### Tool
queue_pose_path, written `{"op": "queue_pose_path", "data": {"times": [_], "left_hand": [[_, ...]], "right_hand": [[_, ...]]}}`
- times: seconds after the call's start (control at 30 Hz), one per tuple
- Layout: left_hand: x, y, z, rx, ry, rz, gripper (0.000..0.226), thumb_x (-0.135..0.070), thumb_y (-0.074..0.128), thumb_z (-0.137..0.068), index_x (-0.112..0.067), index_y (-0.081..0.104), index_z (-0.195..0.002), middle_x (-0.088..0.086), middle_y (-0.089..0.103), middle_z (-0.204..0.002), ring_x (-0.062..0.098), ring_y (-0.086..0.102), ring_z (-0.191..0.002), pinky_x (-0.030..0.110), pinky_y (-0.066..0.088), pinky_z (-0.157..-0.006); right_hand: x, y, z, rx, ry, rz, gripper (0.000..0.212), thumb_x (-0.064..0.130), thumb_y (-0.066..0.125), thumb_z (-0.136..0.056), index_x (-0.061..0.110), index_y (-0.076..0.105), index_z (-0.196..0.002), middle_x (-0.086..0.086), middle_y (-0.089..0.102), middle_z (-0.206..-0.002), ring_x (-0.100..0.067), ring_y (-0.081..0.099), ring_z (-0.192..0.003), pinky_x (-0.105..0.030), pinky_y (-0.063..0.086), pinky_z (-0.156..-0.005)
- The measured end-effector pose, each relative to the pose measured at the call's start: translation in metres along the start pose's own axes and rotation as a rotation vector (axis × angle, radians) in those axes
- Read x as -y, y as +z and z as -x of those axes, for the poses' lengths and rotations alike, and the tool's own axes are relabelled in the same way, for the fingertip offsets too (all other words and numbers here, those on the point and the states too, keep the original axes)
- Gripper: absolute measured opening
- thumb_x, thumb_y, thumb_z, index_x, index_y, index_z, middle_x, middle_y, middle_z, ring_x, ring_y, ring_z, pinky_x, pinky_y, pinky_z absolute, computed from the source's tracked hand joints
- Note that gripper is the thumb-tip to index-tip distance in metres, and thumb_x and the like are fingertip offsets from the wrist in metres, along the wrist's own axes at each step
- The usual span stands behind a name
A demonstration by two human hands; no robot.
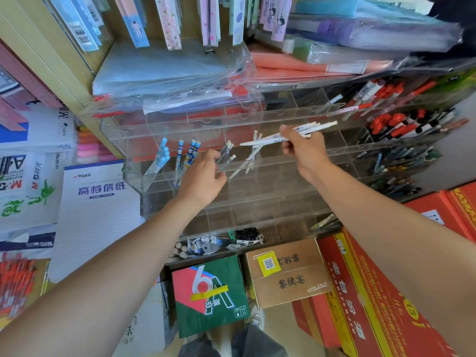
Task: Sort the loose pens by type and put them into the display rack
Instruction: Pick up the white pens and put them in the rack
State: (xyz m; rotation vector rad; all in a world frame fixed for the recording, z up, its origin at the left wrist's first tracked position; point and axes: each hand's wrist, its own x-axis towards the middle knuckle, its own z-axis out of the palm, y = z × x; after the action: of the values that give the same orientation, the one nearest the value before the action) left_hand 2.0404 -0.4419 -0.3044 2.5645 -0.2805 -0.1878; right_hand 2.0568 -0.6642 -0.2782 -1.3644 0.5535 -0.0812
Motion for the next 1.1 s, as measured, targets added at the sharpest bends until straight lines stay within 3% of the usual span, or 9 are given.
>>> {"op": "queue_pose_path", "data": {"times": [0.17, 0.3, 0.4, 0.53, 0.7, 0.8, 0.9, 1.0, 1.1], "left_hand": [[0.002, 0.007, -0.001, 0.127, -0.001, -0.094, 0.048, -0.024, 0.055, -0.093, -0.013, 0.043, -0.139, 0.006, 0.054, -0.112, 0.023, 0.058, -0.096, 0.038, 0.05, -0.086], [0.005, 0.008, -0.001, 0.127, -0.023, -0.057, 0.05, -0.024, 0.055, -0.093, -0.016, 0.04, -0.14, 0.006, 0.053, -0.113, 0.023, 0.057, -0.095, 0.04, 0.05, -0.087], [0.005, 0.008, -0.001, 0.126, -0.025, -0.032, 0.049, -0.024, 0.055, -0.093, -0.017, 0.041, -0.14, 0.006, 0.053, -0.115, 0.023, 0.057, -0.098, 0.04, 0.049, -0.09], [0.004, 0.01, -0.001, 0.123, -0.051, -0.022, 0.049, -0.024, 0.055, -0.093, -0.017, 0.042, -0.14, 0.006, 0.052, -0.117, 0.022, 0.057, -0.099, 0.04, 0.049, -0.091], [0.001, 0.012, 0.003, 0.132, -0.073, -0.014, 0.053, -0.026, 0.054, -0.094, -0.017, 0.036, -0.143, 0.008, 0.049, -0.121, 0.024, 0.056, -0.1, 0.041, 0.049, -0.09], [0.002, 0.013, 0.005, 0.13, -0.081, -0.006, 0.056, -0.027, 0.054, -0.094, -0.018, 0.034, -0.146, 0.008, 0.048, -0.124, 0.023, 0.056, -0.101, 0.041, 0.049, -0.091], [0.002, 0.014, 0.008, 0.111, -0.083, 0.041, 0.054, -0.025, 0.055, -0.094, -0.018, 0.037, -0.144, 0.008, 0.049, -0.125, 0.023, 0.057, -0.103, 0.042, 0.049, -0.093], [0.003, 0.008, 0.016, 0.072, -0.07, 0.125, 0.042, -0.019, 0.054, -0.094, -0.016, 0.048, -0.135, 0.006, 0.056, -0.12, 0.021, 0.058, -0.103, 0.04, 0.048, -0.094], [0.012, -0.001, 0.03, 0.032, -0.07, 0.238, 0.025, -0.016, 0.052, -0.095, -0.016, 0.061, -0.118, -0.002, 0.064, -0.113, 0.014, 0.06, -0.101, 0.035, 0.049, -0.094]], "right_hand": [[-0.025, 0.025, -0.007, -0.003, -0.045, 0.345, 0.015, 0.013, 0.074, -0.083, 0.007, 0.062, -0.074, -0.007, 0.064, -0.068, -0.012, 0.056, -0.051, -0.03, 0.053, -0.059], [-0.037, 0.035, -0.014, -0.031, -0.053, 0.462, 0.018, 0.017, 0.077, -0.079, 0.003, 0.067, -0.078, -0.004, 0.062, -0.061, -0.008, 0.055, -0.044, -0.024, 0.048, -0.051], [-0.035, 0.033, -0.019, -0.044, -0.078, 0.471, 0.016, 0.017, 0.077, -0.08, 0.003, 0.067, -0.078, -0.005, 0.064, -0.065, -0.01, 0.058, -0.048, -0.028, 0.054, -0.056], [-0.033, 0.032, -0.017, 0.06, -0.027, 0.529, 0.02, 0.015, 0.077, -0.079, 0.001, 0.065, -0.086, -0.004, 0.062, -0.066, -0.002, 0.056, -0.042, -0.016, 0.049, -0.048], [-0.039, 0.037, -0.012, 0.134, -0.033, 0.498, 0.04, 0.016, 0.083, -0.073, 0.012, 0.057, -0.104, -0.007, 0.067, -0.095, -0.019, 0.068, -0.084, -0.037, 0.059, -0.078], [-0.041, 0.034, -0.008, 0.115, -0.057, 0.457, 0.053, 0.011, 0.083, -0.072, 0.016, 0.048, -0.111, -0.01, 0.063, -0.106, -0.026, 0.066, -0.096, -0.04, 0.058, -0.082], [-0.043, 0.028, -0.002, 0.124, -0.067, 0.466, 0.051, 0.014, 0.08, -0.075, 0.013, 0.044, -0.112, -0.01, 0.061, -0.103, -0.025, 0.065, -0.086, -0.037, 0.058, -0.079], [-0.045, 0.028, 0.009, 0.043, -0.095, 0.427, 0.04, 0.007, 0.072, -0.082, 0.013, 0.042, -0.107, -0.003, 0.056, -0.082, -0.019, 0.057, -0.066, -0.031, 0.052, -0.069], [-0.049, 0.034, 0.028, -0.019, -0.144, 0.454, 0.026, 0.011, 0.067, -0.086, 0.013, 0.047, -0.102, 0.0, 0.055, -0.077, -0.019, 0.055, -0.067, -0.033, 0.049, -0.067]]}}
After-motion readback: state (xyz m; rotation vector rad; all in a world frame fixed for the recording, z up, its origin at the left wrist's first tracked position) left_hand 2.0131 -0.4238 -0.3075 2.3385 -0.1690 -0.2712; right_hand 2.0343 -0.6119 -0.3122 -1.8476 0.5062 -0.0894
